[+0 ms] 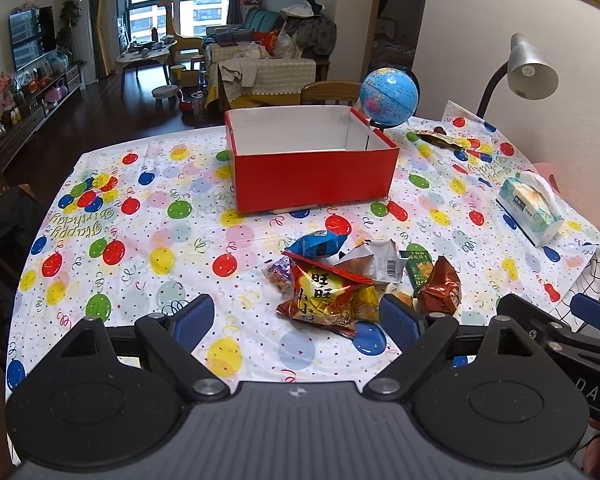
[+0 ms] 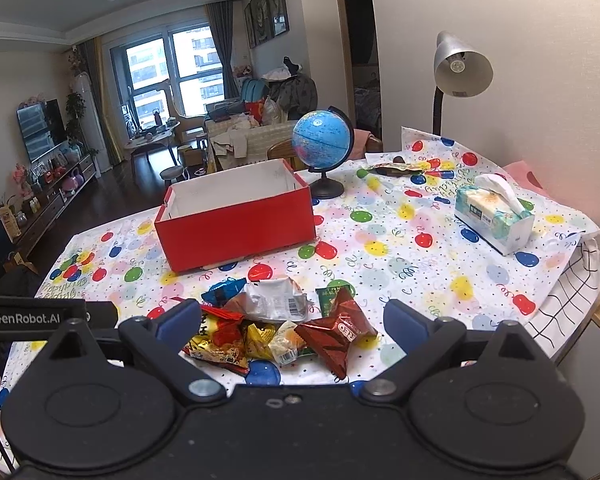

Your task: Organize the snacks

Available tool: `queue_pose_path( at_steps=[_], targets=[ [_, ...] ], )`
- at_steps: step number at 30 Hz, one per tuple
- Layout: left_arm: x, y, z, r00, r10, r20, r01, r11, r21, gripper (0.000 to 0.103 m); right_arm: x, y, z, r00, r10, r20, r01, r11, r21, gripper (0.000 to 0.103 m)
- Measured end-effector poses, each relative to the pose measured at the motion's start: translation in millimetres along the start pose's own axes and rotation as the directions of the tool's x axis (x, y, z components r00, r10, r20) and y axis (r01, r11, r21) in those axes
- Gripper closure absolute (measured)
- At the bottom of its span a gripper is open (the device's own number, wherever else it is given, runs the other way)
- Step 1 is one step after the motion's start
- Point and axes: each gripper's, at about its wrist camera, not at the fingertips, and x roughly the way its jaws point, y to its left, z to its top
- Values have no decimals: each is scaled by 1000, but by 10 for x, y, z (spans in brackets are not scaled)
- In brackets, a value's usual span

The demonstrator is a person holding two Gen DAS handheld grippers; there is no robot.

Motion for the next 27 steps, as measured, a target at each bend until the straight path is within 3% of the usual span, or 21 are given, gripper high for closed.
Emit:
queue_pose_path(
  at_steps=[27],
  targets=[
    [-102,-22,28,999,-18,32,18,1000,2,13,-79,10,14,1000,2,19,-2,1000,8,5]
  ],
)
